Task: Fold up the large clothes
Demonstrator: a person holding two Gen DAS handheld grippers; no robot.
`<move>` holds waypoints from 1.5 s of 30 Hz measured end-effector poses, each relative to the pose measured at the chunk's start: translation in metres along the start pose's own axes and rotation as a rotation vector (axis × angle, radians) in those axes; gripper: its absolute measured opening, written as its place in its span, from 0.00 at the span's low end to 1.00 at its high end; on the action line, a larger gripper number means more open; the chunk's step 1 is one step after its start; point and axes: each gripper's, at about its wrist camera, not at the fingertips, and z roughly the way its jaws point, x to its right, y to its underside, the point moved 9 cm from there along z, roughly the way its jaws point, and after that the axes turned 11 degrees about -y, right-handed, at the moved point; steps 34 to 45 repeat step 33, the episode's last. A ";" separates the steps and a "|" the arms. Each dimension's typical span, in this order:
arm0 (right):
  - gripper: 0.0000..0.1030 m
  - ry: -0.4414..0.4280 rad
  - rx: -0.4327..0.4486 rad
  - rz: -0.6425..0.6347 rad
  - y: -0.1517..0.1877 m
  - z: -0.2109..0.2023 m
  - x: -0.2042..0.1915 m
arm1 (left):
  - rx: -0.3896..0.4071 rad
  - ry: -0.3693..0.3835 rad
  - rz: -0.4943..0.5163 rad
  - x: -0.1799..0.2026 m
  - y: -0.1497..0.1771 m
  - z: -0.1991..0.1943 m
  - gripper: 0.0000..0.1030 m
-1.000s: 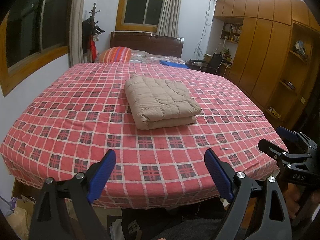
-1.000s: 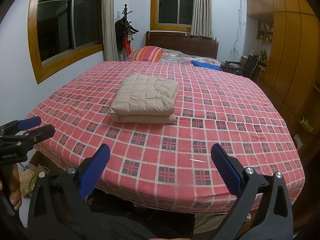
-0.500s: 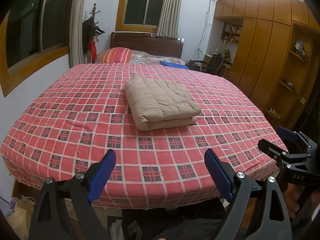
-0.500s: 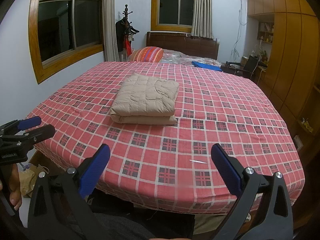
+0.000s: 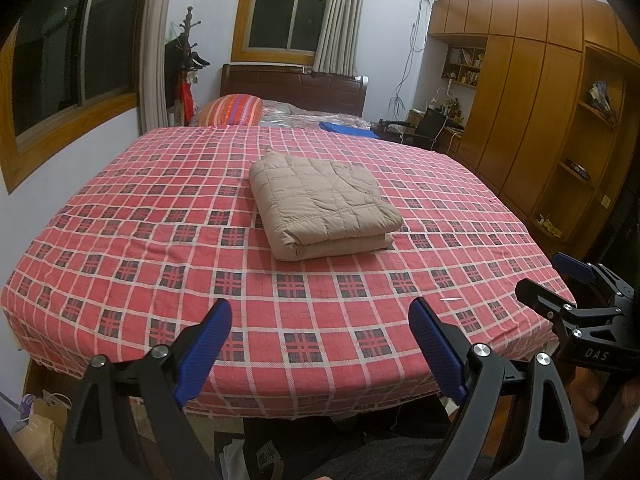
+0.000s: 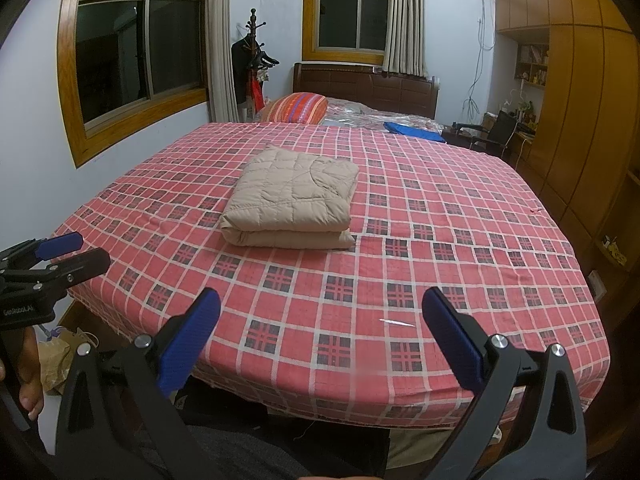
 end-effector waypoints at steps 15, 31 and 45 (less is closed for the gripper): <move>0.97 0.001 0.000 0.000 0.000 0.000 0.000 | 0.000 0.001 -0.001 0.000 0.000 0.000 0.88; 0.97 -0.003 0.004 -0.006 -0.003 0.002 0.000 | 0.000 0.001 0.000 0.000 0.000 0.000 0.88; 0.97 -0.005 0.002 -0.004 -0.004 0.003 0.000 | 0.000 0.001 0.000 0.000 0.000 0.000 0.88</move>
